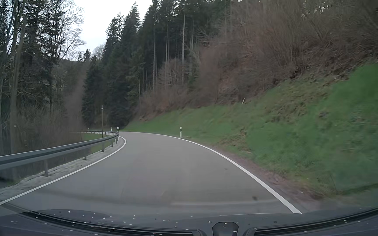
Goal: Follow the waypoints while adhering to traffic rules and regulations
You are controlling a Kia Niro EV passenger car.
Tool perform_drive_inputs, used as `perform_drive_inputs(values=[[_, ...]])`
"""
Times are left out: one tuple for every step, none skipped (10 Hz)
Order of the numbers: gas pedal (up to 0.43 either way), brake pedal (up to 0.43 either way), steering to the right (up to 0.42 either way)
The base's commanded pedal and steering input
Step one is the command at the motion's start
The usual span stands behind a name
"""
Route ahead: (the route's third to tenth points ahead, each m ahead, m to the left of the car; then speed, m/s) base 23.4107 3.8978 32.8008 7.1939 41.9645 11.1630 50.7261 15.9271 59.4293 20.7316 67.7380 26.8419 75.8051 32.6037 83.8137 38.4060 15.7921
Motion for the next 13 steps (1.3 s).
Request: perform_drive_inputs(values=[[0.000,0.018,-0.050],[0.000,0.006,-0.055],[0.000,0.000,-0.059],[0.000,0.000,-0.064],[0.000,0.000,-0.064],[0.000,0.000,-0.063],[0.000,0.000,-0.061],[0.000,0.000,-0.057],[0.000,0.000,-0.054],[0.000,0.000,-0.052],[0.000,0.000,-0.051],[0.000,0.000,-0.051],[0.000,0.000,-0.051]])
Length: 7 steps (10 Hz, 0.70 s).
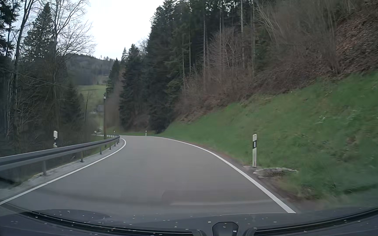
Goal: Follow the waypoints while adhering to traffic rules and regulations
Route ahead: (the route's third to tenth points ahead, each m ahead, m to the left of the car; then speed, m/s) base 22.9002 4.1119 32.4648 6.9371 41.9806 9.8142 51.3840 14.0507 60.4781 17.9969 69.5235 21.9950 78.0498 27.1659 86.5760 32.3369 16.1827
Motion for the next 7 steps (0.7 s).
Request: perform_drive_inputs(values=[[0.000,0.000,-0.051],[0.000,0.000,-0.052],[0.000,0.000,-0.052],[0.000,0.000,-0.052],[0.000,0.000,-0.053],[0.000,0.000,-0.055],[0.000,0.000,-0.056]])
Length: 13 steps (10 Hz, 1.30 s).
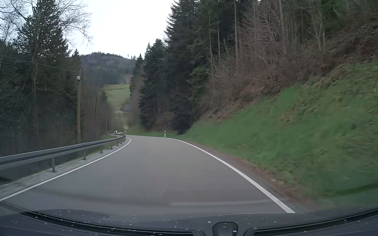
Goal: Follow the waypoints while adhering to traffic rules and regulations
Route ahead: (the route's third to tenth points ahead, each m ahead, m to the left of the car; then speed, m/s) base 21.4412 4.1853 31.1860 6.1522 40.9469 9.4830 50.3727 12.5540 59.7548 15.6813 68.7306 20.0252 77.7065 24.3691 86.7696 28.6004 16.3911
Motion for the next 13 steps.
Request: perform_drive_inputs(values=[[0.000,0.000,-0.057],[0.000,0.000,-0.057],[0.000,0.000,-0.057],[0.000,0.000,-0.056],[0.000,0.000,-0.056],[0.000,0.000,-0.056],[0.000,0.000,-0.055],[0.000,0.000,-0.053],[0.000,0.000,-0.047],[0.000,0.000,-0.043],[0.000,0.000,-0.042],[0.000,0.000,-0.042],[0.000,0.000,-0.039]])
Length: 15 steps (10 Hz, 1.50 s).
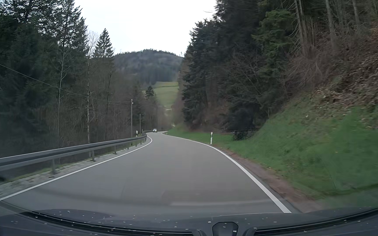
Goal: Follow the waypoints while adhering to traffic rules and regulations
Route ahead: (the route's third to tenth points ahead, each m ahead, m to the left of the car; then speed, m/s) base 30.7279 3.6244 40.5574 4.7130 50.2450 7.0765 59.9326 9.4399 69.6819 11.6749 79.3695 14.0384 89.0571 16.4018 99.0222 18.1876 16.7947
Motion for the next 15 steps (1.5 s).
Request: perform_drive_inputs(values=[[0.000,0.000,-0.036],[0.000,0.000,-0.036],[0.000,0.000,-0.036],[0.000,0.000,-0.032],[0.000,0.000,-0.029],[0.000,0.000,-0.025],[0.000,0.000,-0.024],[0.000,0.000,-0.024],[0.000,0.000,-0.024],[0.000,0.000,-0.024],[0.000,0.000,-0.024],[0.000,0.000,-0.023],[0.000,0.000,-0.024],[0.000,0.000,-0.023],[0.000,0.000,-0.020]])
